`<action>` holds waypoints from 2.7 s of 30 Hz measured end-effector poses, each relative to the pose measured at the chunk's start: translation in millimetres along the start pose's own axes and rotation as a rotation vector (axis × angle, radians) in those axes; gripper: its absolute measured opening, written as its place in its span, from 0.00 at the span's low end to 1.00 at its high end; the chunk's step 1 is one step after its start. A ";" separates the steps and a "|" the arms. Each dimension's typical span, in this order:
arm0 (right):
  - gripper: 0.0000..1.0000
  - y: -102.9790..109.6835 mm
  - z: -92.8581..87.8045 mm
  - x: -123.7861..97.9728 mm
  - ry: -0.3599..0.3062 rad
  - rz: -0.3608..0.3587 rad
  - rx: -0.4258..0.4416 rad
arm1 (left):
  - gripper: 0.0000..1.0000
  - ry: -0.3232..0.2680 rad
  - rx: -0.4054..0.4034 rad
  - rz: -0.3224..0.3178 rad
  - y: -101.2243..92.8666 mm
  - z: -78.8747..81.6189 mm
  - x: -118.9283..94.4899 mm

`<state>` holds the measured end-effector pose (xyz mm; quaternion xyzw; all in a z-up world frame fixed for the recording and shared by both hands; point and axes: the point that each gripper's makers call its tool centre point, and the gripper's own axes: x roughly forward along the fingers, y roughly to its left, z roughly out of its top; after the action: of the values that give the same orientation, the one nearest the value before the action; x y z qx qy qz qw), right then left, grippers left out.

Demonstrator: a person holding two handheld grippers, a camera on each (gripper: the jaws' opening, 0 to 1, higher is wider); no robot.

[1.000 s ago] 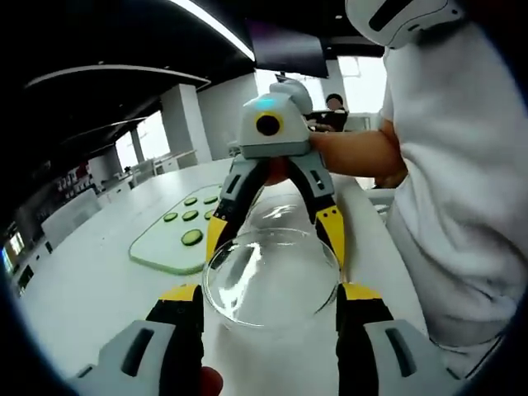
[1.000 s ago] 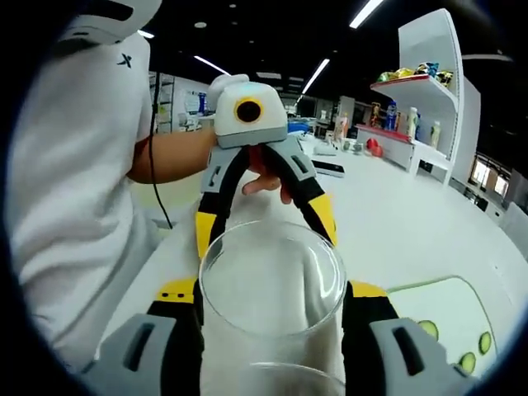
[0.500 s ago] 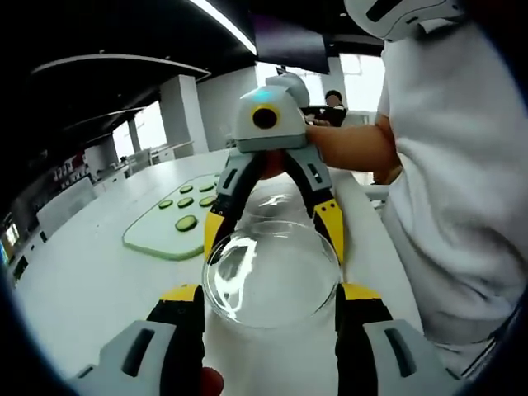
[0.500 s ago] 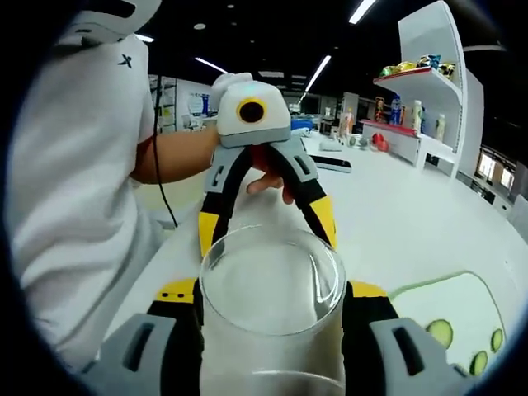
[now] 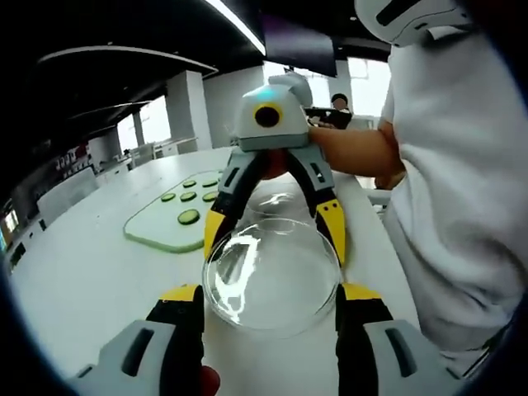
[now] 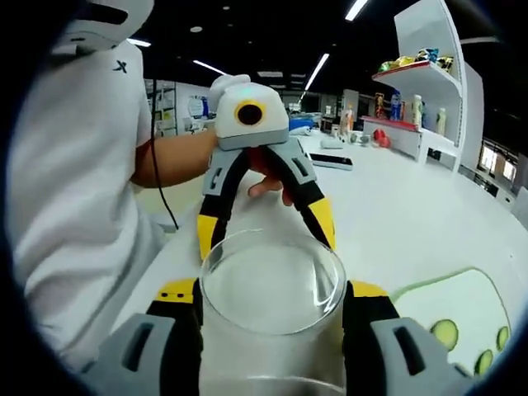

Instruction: Open the petri dish lid, add cucumber slices into the petri dish, and close the lid

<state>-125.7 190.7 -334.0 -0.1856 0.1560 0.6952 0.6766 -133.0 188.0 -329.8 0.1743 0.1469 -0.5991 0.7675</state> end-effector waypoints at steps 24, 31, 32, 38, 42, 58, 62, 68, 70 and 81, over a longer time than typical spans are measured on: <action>0.73 -2.6 28.4 -20.3 -0.155 -0.030 -0.032 | 0.67 0.007 -0.012 -0.034 -7.8 -0.6 0.3; 0.70 2.5 42.9 -26.1 -0.230 -0.027 -0.042 | 0.67 0.008 -0.010 -0.024 -5.3 -0.4 0.5; 0.69 2.2 43.5 -26.5 -0.231 -0.029 -0.046 | 0.67 0.008 -0.010 -0.020 -4.7 -0.2 0.4; 0.58 -3.6 64.1 -38.9 -0.301 -0.070 -0.060 | 0.67 -0.003 -0.003 0.006 -2.6 1.6 -1.9; 0.39 -14.2 57.1 -43.4 -0.271 -0.126 -0.067 | 0.67 -0.001 -0.004 0.016 -2.1 1.0 -4.2; 0.38 -34.8 50.3 -81.5 -0.287 -0.258 0.004 | 0.67 -0.059 -0.003 0.037 -3.7 13.6 -0.9; 0.40 -39.7 47.8 -89.7 -0.285 -0.288 0.015 | 0.67 -0.054 0.002 0.036 -5.5 13.9 -2.3; 0.42 -39.5 45.3 -94.4 -0.284 -0.305 0.031 | 0.67 -0.054 0.004 0.039 -7.0 13.3 -5.5; 0.42 -40.1 43.6 -95.9 -0.277 -0.312 0.033 | 0.67 -0.056 0.007 0.042 -7.3 13.4 -6.4; 0.43 -38.8 43.6 -111.3 -0.291 -0.340 0.036 | 0.67 -0.072 0.017 0.072 -1.9 19.5 -17.6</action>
<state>-87.3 114.3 -242.0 -0.0949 0.0356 0.5878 0.8027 -138.7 194.3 -304.9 0.1642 0.1076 -0.5783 0.7918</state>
